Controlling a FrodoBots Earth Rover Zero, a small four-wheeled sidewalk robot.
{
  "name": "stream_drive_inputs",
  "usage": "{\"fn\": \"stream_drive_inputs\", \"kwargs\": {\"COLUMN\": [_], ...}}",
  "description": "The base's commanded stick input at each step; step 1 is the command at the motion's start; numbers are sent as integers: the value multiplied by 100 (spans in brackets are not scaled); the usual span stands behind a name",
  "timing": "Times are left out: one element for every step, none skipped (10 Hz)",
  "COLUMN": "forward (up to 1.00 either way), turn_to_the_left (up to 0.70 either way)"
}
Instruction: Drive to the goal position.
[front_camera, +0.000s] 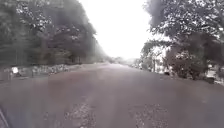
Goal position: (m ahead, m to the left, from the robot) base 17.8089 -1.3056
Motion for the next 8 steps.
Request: {"fn": "stream_drive_inputs", "kwargs": {"forward": [100,100,100,100,100,100,100,100], "turn_to_the_left": [0,0,0,0,0,0,0,0]}}
